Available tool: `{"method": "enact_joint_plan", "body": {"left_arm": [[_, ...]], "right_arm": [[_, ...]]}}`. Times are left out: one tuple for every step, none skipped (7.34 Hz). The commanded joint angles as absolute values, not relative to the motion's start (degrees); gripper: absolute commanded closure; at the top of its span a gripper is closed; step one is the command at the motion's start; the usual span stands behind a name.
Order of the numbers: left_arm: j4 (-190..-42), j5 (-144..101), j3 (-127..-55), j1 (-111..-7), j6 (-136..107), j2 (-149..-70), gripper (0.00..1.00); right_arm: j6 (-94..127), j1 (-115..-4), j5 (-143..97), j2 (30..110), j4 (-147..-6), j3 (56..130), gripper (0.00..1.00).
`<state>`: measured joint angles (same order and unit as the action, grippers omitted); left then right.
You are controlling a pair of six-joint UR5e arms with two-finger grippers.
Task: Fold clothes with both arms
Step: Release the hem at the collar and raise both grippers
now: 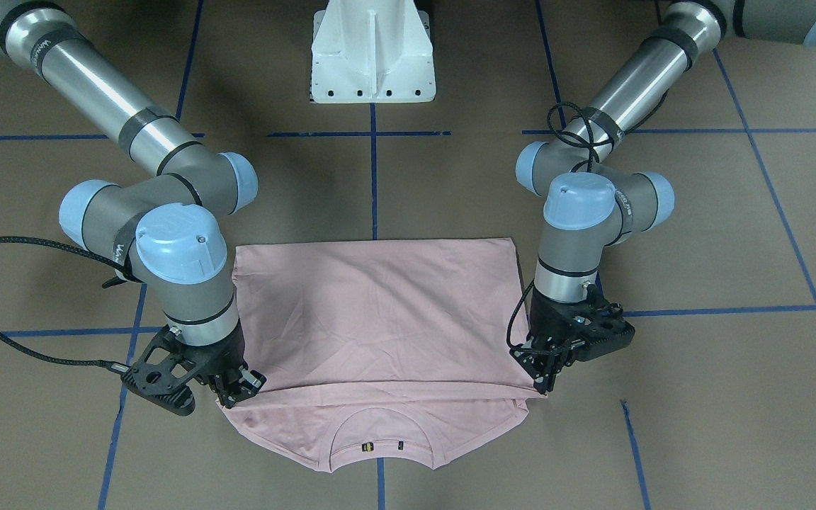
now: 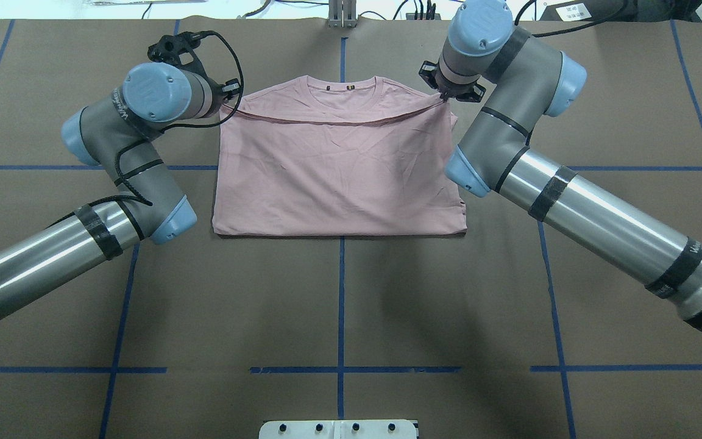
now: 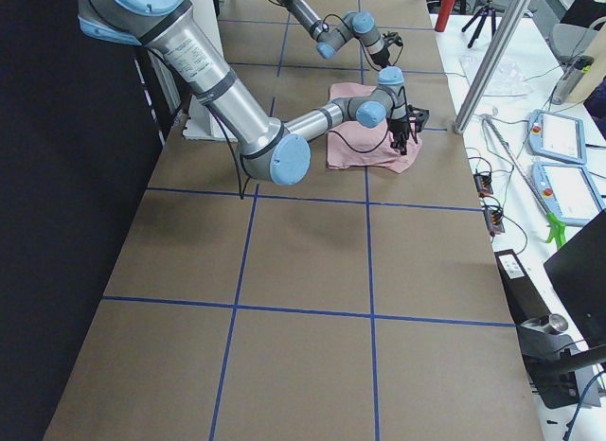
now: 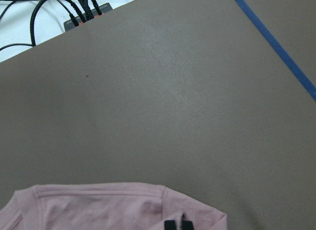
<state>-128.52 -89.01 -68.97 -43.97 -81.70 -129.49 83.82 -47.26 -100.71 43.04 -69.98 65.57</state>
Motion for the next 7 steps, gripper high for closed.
{"method": "enact_joint_plan", "body": {"left_arm": [[-129.99, -89.38, -73.2, -44.38, -81.83, -128.33, 0.71], [-134.17, -94.26, -73.39, -45.43, -81.91, -126.06, 0.71], [-138.82, -102.4, -73.39, -48.22, -82.7, -124.56, 0.69], [-139.21, -103.78, -73.39, -49.38, -82.88, -124.19, 0.69], [-139.22, -103.8, -73.39, -49.39, -82.97, -124.1, 0.68], [-139.22, -103.8, -73.39, -49.31, -84.45, -124.1, 0.68], [-139.22, -103.8, -73.39, -49.31, -85.16, -124.01, 0.68]], "right_arm": [[86.82, -47.2, -100.28, 43.15, -69.79, 66.7, 0.0], [86.84, -47.28, -100.46, 46.72, -68.57, 71.49, 0.0], [87.71, -45.02, -100.63, 54.07, -66.47, 80.85, 0.0], [91.8, -41.69, -100.2, 59.97, -66.79, 87.3, 0.0], [96.11, -39.14, -100.02, 64.47, -66.8, 91.19, 0.03], [99.11, -36.15, -99.85, 68.6, -66.8, 95.49, 0.23], [103.4, -33.34, -99.58, 70.64, -66.8, 98.58, 0.36]]}}
